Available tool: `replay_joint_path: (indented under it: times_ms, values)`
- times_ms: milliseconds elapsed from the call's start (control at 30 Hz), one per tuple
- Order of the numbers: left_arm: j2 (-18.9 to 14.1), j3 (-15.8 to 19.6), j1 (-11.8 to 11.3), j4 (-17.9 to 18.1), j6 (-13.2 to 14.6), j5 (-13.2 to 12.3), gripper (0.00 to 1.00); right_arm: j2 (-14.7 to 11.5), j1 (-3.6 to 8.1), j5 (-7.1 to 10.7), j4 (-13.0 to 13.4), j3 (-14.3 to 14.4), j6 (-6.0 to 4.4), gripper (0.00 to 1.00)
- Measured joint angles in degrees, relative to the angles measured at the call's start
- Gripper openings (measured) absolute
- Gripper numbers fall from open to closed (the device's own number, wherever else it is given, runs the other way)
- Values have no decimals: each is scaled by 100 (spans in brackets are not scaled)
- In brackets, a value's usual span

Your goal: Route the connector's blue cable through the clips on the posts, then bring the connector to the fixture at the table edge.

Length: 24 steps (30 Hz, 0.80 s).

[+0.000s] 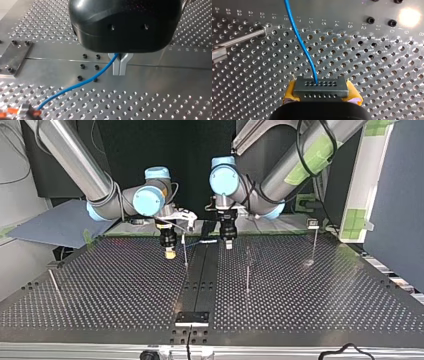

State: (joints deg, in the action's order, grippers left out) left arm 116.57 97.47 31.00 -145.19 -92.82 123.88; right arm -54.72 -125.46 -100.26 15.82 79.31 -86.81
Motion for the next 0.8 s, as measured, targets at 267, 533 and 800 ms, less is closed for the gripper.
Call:
replay_joint_path:
  times_ms: [267,533,800]
  values:
    - [3,195,86,141,2,-66,0,-223,20,-45,175,305,-9,0]
    - [20,319,131,206,0,-69,0,-323,38,-65,210,552,2,0]
    - [254,339,258,262,0,-71,0,-334,9,-72,279,745,16,0]
